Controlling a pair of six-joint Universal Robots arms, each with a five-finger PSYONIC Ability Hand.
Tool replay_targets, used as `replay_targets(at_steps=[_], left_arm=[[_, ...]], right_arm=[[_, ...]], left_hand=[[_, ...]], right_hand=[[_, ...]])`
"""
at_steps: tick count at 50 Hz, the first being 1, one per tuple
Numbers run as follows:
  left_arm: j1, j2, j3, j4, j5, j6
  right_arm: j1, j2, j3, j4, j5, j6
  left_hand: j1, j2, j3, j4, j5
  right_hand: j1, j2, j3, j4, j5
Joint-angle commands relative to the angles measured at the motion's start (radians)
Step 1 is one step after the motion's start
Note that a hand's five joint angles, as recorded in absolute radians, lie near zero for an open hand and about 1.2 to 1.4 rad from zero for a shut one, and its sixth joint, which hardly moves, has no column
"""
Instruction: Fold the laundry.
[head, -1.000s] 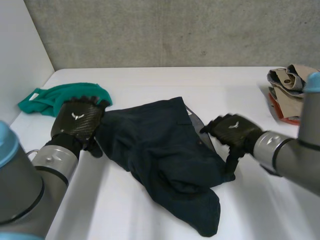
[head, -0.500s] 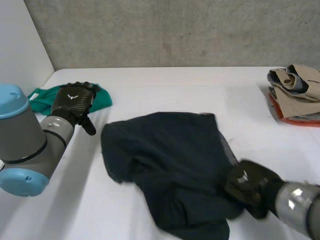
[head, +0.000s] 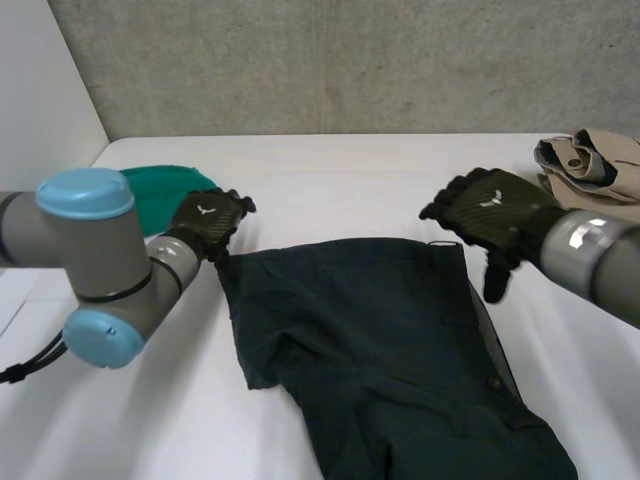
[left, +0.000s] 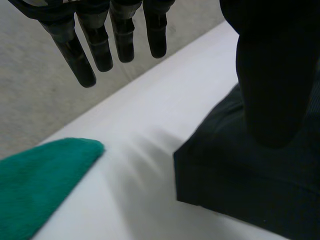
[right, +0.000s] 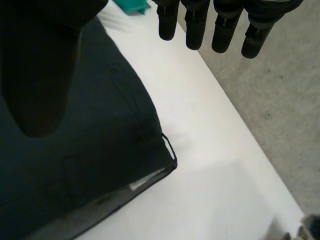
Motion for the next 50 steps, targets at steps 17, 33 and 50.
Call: replay_targets(at_steps=[17, 33, 50], left_arm=[[-0.045, -0.248, 0.284, -0.166, -0.001, 0.077], [-0.077, -0.117, 0.423, 0.265, -0.15, 0.135], [-0.117, 0.392, 0.149, 0.574, -0.145, 0.129]], right_arm=[[0.064, 0.734, -0.646, -0.044, 0.201, 0.176], [0.064, 0.693, -0.999, -0.19, 0.207, 0.199], [0.049, 0.126, -0.691, -0.216, 0.183, 0.254]], left_hand=[[1.035, 1.04, 1.064, 1.036, 1.034], [1.088, 1.093, 1.117, 1.089, 1.087], [1.088, 1.093, 1.117, 1.089, 1.087]], right_hand=[[0.306, 0.321, 0.322, 0.323, 0.312], [1.175, 1.189, 1.191, 1.191, 1.18], [1.175, 1.189, 1.191, 1.191, 1.18]])
